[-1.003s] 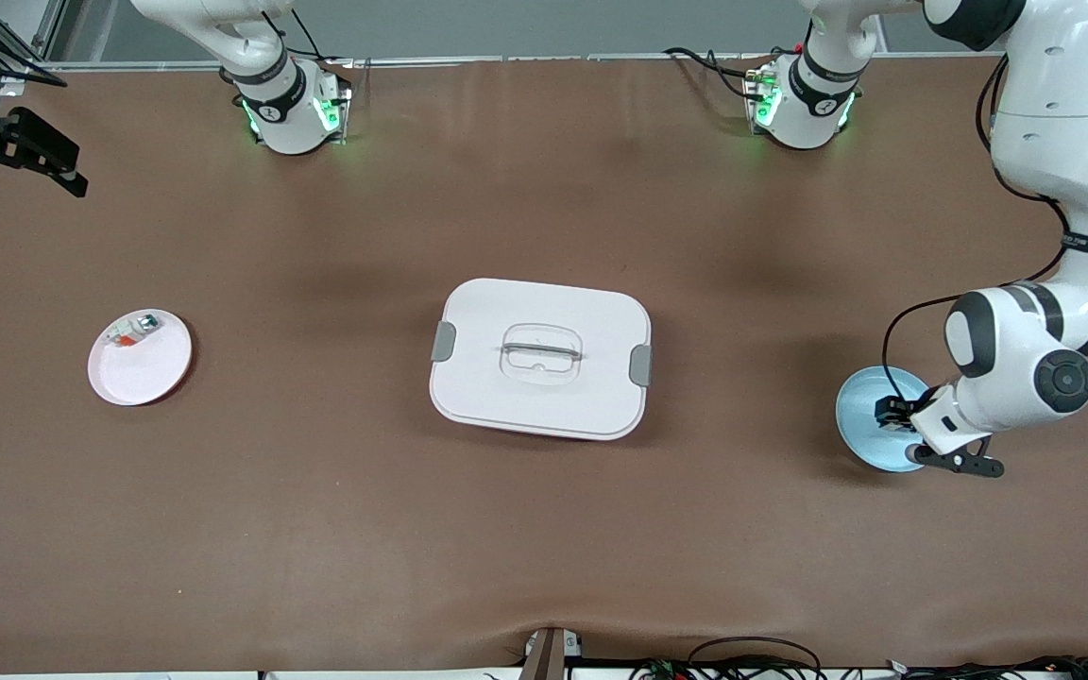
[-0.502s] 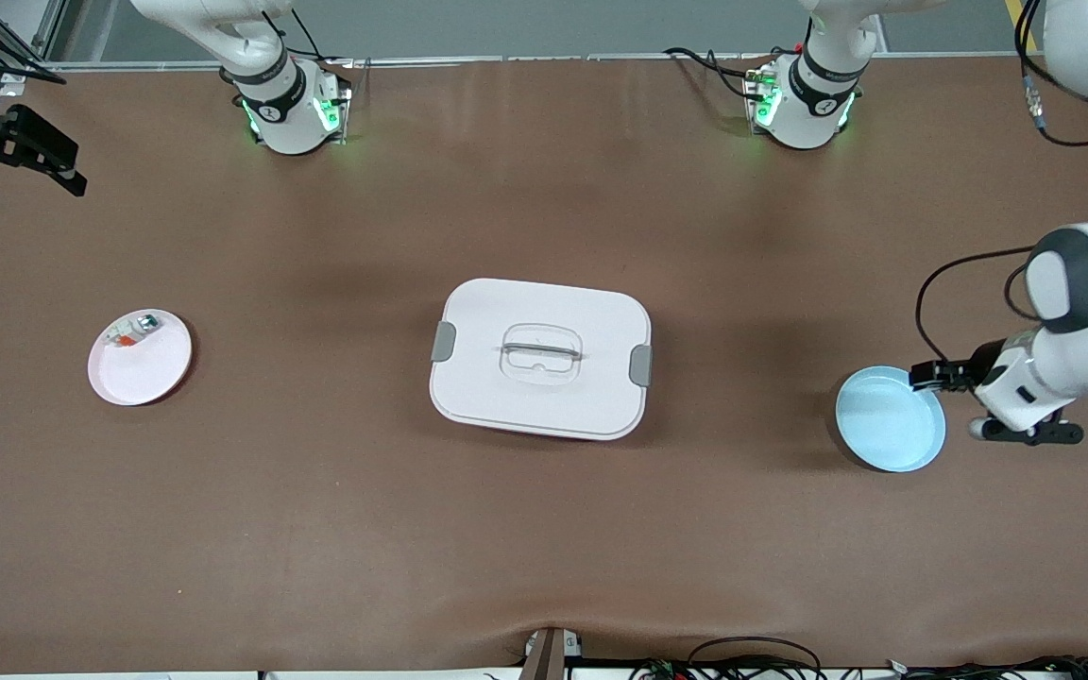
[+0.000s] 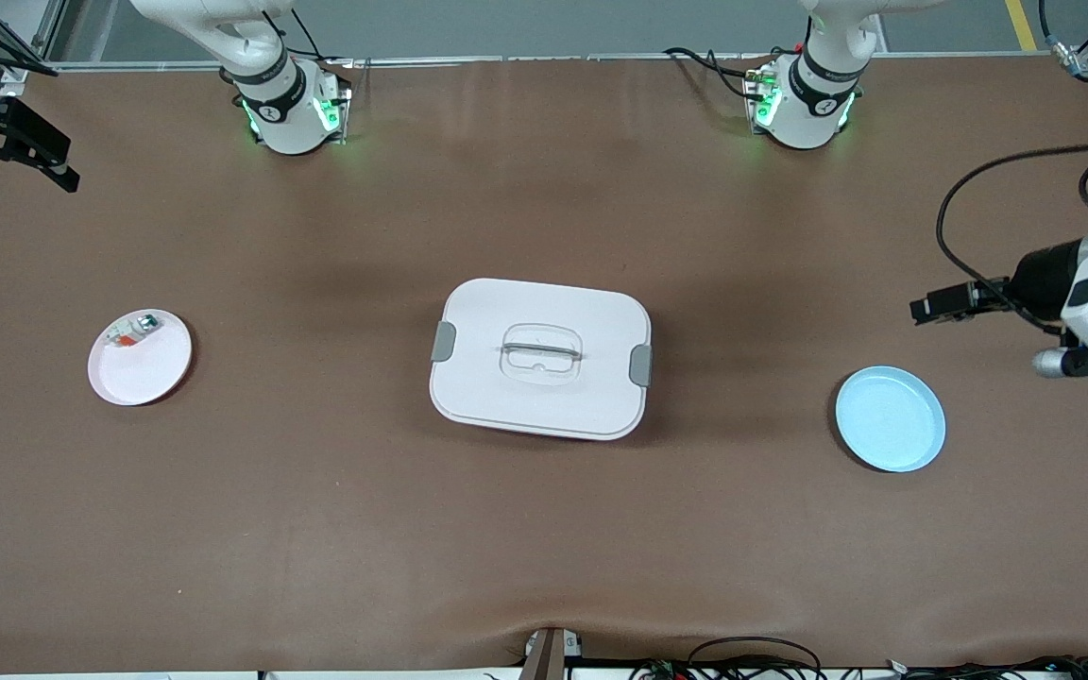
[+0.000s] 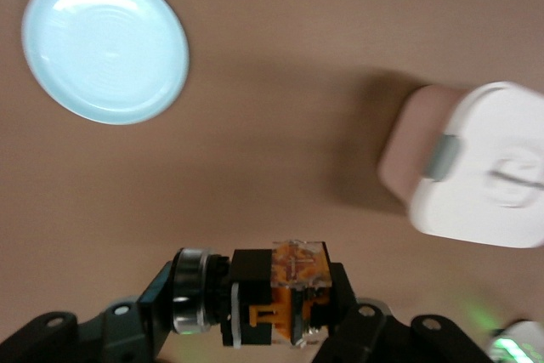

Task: Transfer orange switch to right arm and place
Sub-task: 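Lift the switch with the left gripper while the right gripper reaches over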

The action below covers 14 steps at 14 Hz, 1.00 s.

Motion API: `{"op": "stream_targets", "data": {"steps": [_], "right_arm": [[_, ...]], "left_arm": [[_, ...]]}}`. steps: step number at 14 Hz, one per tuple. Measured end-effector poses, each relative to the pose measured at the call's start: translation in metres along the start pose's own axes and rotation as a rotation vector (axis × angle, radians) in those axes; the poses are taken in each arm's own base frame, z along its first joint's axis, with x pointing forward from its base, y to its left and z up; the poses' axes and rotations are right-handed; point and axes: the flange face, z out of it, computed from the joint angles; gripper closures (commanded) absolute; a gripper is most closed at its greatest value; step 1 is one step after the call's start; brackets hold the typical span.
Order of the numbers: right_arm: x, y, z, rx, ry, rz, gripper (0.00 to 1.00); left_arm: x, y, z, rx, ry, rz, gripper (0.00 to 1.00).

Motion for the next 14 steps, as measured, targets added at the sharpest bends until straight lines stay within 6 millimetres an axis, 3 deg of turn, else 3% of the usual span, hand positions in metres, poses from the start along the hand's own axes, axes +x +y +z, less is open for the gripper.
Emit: {"op": "stream_targets", "data": {"steps": [2,7,9,12,14], "right_arm": [[0.002,0.000,0.005,0.000,-0.010,0.001,0.00],[0.016,0.005,0.026,-0.002,-0.050,0.010,0.00],[0.032,0.012,0.056,-0.017,-0.105,0.021,0.00],[0.072,0.037,0.128,-0.062,-0.207,0.050,0.00],[0.085,0.056,0.152,-0.059,-0.236,0.065,0.00]], "left_arm": [[-0.020,0.041,-0.015,-0.099,-0.009,-0.115,0.86],[-0.080,0.175,-0.013,-0.168,-0.057,-0.350,0.86],[-0.098,0.212,-0.007,-0.198,-0.056,-0.428,0.86],[-0.121,0.261,-0.005,-0.313,-0.100,-0.716,0.86],[-0.137,0.291,-0.003,-0.381,-0.128,-0.855,0.86]]}}
